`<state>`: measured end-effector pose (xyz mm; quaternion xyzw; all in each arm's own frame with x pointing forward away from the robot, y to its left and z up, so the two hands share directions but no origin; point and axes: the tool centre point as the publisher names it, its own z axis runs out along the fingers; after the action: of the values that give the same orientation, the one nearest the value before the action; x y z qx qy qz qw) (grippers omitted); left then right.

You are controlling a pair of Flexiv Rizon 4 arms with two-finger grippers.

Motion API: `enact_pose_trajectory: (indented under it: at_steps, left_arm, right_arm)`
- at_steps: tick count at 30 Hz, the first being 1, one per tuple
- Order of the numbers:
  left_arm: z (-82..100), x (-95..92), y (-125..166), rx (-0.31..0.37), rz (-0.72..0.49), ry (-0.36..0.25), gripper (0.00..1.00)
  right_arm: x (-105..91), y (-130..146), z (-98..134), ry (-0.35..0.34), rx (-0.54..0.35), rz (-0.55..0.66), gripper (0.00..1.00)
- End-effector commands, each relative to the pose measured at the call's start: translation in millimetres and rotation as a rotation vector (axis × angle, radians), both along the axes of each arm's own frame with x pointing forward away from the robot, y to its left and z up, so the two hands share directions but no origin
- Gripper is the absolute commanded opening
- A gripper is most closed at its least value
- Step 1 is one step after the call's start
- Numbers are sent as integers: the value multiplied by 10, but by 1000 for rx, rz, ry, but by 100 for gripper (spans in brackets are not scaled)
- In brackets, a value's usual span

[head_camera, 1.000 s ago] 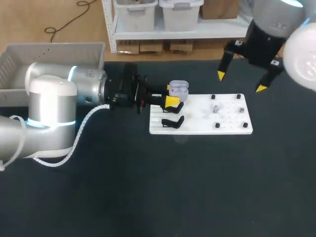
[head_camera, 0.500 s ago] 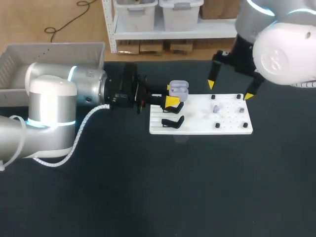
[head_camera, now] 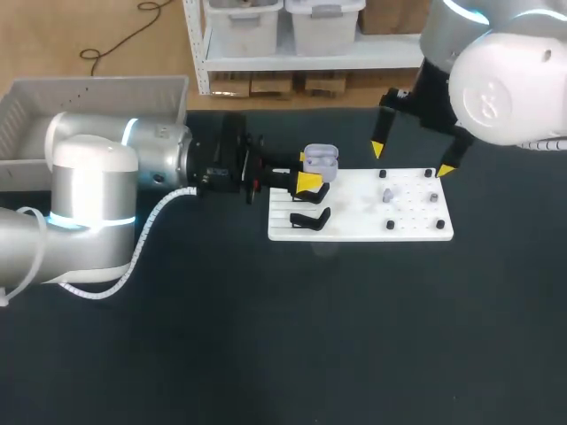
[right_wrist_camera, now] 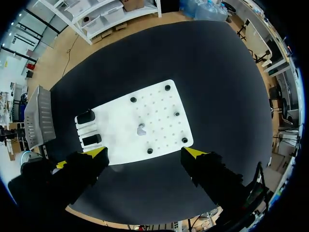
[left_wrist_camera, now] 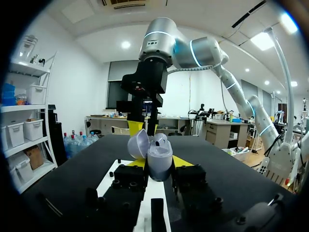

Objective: Pick up each earbud case from the left stands, insert the matching earbuds, close the lid, and place the case in the box.

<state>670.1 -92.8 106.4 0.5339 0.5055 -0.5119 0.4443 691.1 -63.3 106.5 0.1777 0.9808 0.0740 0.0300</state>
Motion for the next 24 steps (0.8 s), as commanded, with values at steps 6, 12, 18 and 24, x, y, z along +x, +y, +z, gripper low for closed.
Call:
enact_pose_trajectory:
  at_steps: [6,12,18,24]
  left_arm:
    - [-9,-6,3,-3,2,-3,0]
    - [-9,-6,3,-3,2,-3,0]
    - [-9,-6,3,-3,2,-3,0]
    - [-9,-6,3,-3,2,-3,0]
  right_arm:
    - [59,10,-266,-22,-55,5,100]
    - [96,16,-458,-42,-49,-7,100]
    - [114,-5,-571,-68,-40,-14,100]
    - [105,34,-601,-83,-53,32,64]
